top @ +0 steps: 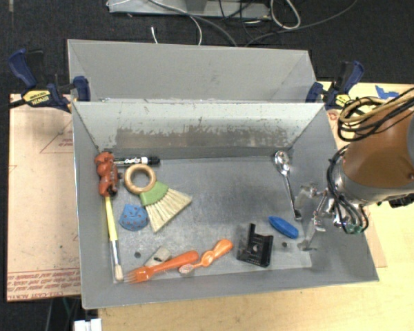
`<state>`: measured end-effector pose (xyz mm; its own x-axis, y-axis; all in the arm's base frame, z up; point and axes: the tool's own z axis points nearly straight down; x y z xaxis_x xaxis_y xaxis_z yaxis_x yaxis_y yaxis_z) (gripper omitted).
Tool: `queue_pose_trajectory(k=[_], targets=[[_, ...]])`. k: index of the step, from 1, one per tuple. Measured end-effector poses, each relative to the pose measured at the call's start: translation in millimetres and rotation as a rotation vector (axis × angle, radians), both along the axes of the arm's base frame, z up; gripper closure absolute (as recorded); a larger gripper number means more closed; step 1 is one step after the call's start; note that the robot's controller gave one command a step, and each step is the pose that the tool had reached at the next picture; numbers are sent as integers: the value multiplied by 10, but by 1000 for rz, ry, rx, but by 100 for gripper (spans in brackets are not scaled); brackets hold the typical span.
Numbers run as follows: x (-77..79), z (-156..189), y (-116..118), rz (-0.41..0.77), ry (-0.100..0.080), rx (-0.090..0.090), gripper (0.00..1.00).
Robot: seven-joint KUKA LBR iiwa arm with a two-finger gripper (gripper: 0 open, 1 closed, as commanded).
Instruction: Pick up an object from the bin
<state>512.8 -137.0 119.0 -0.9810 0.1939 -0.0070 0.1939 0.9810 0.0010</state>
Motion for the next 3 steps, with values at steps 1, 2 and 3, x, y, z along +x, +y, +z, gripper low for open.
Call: queue_pose_trajectory(k=[1,2,3], targets=[[28,-494,-107,-40,1,3,0],[26,-488,104,-98,-3,3,100],[26,-488,104,-98,-3,3,100]])
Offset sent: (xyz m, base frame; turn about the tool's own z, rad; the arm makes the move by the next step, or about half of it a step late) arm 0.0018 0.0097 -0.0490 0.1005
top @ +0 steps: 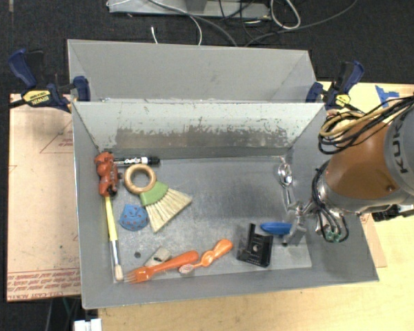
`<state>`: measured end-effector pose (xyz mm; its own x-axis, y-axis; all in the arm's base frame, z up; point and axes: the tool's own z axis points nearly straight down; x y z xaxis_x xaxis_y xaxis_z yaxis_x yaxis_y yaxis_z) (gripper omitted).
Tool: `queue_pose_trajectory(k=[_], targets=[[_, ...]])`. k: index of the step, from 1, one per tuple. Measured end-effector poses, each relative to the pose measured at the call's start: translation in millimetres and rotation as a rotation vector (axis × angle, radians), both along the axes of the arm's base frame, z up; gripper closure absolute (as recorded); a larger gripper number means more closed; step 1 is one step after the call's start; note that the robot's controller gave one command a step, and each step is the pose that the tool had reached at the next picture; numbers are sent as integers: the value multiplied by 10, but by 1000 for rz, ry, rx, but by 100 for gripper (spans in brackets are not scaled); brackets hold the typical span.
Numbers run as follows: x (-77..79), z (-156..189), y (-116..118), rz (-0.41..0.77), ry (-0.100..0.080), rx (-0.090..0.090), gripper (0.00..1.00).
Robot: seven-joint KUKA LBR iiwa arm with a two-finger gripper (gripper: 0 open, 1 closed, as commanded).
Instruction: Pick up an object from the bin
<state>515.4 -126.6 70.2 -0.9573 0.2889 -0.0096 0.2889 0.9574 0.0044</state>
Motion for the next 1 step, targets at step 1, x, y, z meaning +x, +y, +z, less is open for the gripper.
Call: queue_pose_trajectory(k=[1], targets=[[-3,135,3,1,1,1,100]])
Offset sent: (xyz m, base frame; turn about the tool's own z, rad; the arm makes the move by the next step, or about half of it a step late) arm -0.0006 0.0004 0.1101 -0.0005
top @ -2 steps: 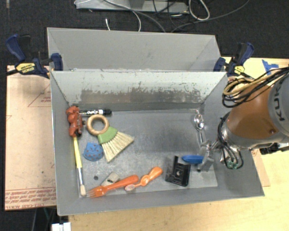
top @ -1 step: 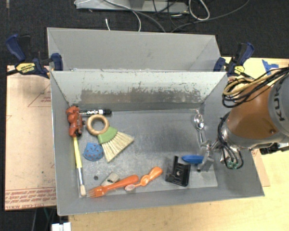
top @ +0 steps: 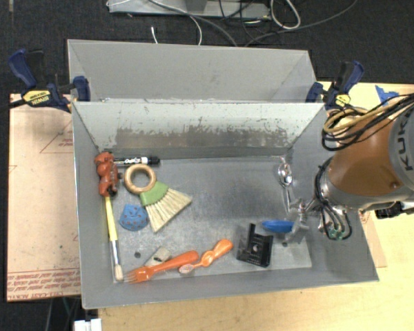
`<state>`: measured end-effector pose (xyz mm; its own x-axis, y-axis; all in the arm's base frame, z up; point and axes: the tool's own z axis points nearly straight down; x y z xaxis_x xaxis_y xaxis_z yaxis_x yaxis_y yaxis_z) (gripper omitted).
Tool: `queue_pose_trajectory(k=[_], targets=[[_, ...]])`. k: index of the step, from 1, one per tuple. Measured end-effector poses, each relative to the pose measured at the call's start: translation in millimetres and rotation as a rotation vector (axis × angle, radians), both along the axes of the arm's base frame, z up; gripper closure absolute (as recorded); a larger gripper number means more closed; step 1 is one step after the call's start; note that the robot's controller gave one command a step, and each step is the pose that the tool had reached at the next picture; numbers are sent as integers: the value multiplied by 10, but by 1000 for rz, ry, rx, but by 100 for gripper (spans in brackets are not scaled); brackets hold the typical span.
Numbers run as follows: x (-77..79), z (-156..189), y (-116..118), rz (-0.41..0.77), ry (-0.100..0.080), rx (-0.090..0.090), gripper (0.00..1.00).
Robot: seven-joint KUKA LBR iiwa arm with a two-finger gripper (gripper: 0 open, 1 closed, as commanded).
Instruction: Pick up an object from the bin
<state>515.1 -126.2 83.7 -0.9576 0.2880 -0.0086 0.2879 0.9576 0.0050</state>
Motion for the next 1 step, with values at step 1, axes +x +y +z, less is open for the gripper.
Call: queue_pose_trajectory(k=[1], targets=[[-19,389,6,1,7,2,100]])
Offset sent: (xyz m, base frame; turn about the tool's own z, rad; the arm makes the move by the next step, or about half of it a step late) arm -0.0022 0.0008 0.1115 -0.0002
